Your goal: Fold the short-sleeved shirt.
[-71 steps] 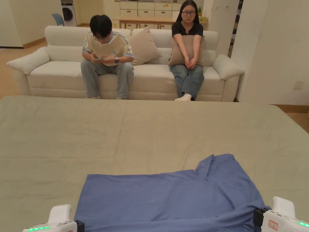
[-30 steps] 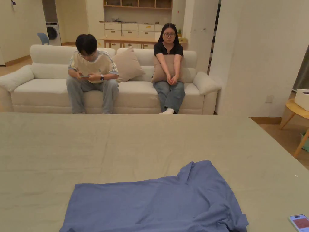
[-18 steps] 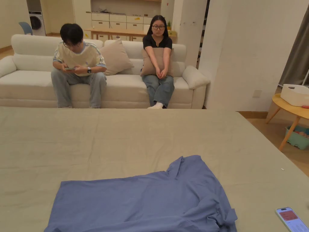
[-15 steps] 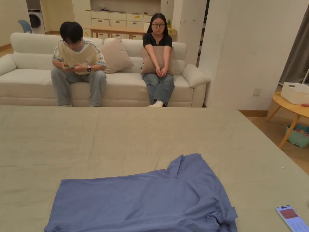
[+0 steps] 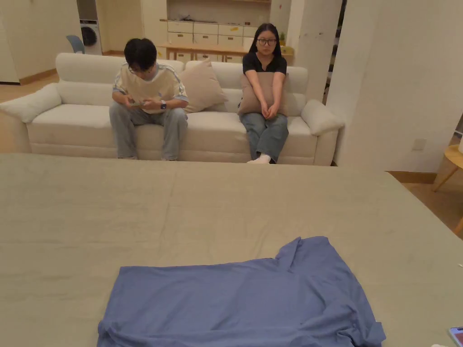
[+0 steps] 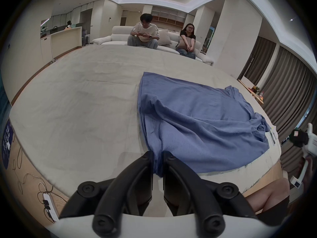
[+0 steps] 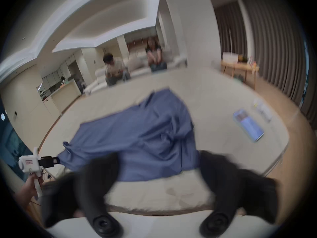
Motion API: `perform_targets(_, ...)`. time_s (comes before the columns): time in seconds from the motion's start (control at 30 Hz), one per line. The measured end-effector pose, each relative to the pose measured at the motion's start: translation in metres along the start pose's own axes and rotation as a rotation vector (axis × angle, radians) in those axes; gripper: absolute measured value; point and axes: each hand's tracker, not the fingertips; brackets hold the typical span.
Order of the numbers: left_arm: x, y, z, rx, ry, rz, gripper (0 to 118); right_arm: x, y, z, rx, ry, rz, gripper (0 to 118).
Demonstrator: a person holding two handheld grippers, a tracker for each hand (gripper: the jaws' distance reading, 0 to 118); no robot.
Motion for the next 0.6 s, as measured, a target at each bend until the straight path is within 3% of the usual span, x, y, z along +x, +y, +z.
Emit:
perform_targets(0.07, 0.000, 0.002, 0.000, 0.000, 0.000, 0.001, 8, 0.011, 0.000, -0.037, -0.049, -0.056, 0.016, 111)
perform_targets(0.17, -0.002, 0.003, -0.002, -0.007, -0.003, 0.007, 8, 0.030, -0.003, -0.080, -0.157, -0.173, 0.091, 112)
perform_targets(0.23, -0.002, 0.003, -0.004, -0.016, 0.003, -0.004, 8, 0.042, -0.008, -0.099, -0.183, -0.223, 0.066, 112)
perform_targets(0.4, -0.001, 0.003, -0.008, -0.039, 0.014, -0.020, 8, 0.064, -0.016, -0.124, -0.282, -0.212, -0.050, 109)
perform_targets(0.47, -0.002, 0.004, -0.010, -0.046, 0.013, -0.019, 8, 0.061, -0.020, -0.126, -0.271, -0.245, -0.012, 98)
perform_targets(0.5, -0.003, 0.004, -0.011, -0.047, 0.012, -0.018, 8, 0.056, -0.019, -0.122, -0.249, -0.234, 0.029, 92)
perform_targets(0.53, -0.003, 0.003, -0.011, -0.047, 0.012, -0.016, 8, 0.051, -0.018, -0.118, -0.240, -0.221, 0.040, 70)
perform_targets(0.57, -0.003, 0.003, -0.011, -0.043, 0.010, -0.011, 8, 0.048, -0.017, -0.113, -0.218, -0.175, 0.044, 25)
perform_targets(0.6, -0.003, 0.004, -0.010, -0.040, 0.004, -0.002, 8, 0.043, -0.018, -0.109, -0.203, -0.095, 0.017, 6)
